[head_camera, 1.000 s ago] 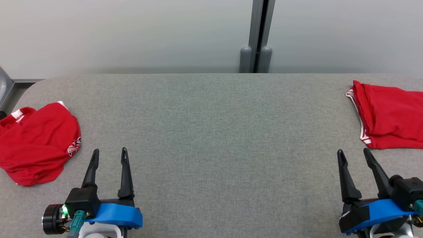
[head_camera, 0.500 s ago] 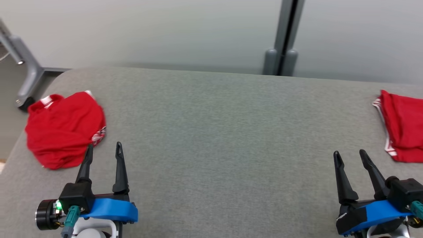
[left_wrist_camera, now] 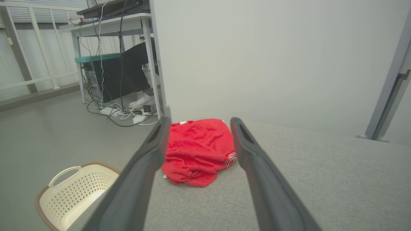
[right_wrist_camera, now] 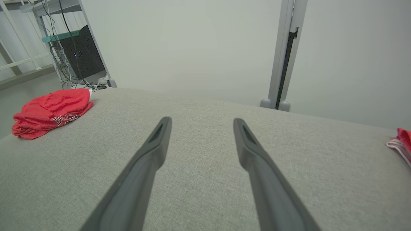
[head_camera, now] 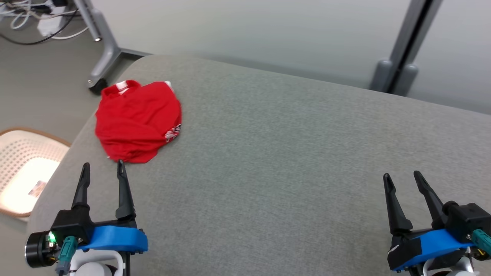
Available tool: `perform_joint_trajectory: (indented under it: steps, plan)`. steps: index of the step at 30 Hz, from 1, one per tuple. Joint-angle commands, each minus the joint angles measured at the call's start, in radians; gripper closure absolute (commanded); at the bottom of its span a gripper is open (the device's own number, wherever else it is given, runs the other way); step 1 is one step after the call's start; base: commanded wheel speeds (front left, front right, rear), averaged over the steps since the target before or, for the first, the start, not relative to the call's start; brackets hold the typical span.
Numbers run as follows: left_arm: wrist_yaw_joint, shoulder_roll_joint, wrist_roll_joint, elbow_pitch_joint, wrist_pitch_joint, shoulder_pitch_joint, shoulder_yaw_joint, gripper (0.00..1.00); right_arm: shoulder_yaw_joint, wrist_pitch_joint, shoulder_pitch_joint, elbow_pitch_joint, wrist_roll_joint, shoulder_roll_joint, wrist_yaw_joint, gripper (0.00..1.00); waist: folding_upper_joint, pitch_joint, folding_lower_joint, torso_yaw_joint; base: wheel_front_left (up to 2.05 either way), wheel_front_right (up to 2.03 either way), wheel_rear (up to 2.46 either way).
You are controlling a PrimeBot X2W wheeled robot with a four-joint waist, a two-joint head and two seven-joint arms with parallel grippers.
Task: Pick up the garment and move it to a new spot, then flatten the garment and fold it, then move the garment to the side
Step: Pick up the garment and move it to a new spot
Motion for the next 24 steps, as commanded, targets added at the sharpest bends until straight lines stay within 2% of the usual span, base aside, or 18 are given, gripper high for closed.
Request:
perform_joint_trajectory:
  steps: [1,11,17,24]
  plan:
    - [0.007,0.007,-0.007,-0.006,-0.002,0.005,0.005,0.0,0.001,0.006,-0.015,-0.009,-0.003,0.001,0.0,0.0,0.0,0.017,-0.0001,0.029,0.0,0.0,0.0]
    - [0.014,0.016,-0.022,-0.01,-0.005,0.001,0.011,0.0,0.007,0.022,-0.022,-0.015,-0.005,-0.009,0.0,0.0,0.0,0.035,-0.0001,0.075,0.0,0.0,0.0]
    - [0.015,0.024,-0.033,0.001,-0.008,-0.046,0.025,0.0,0.0,0.03,-0.034,-0.025,0.002,-0.023,0.0,0.0,0.0,0.056,-0.0001,0.061,0.0,0.0,0.0]
    - [0.009,0.065,-0.062,0.05,0.0,-0.223,0.065,0.0,-0.026,0.056,-0.07,-0.076,-0.01,-0.062,0.0,0.0,0.0,0.136,-0.0001,0.021,0.0,0.0,0.0]
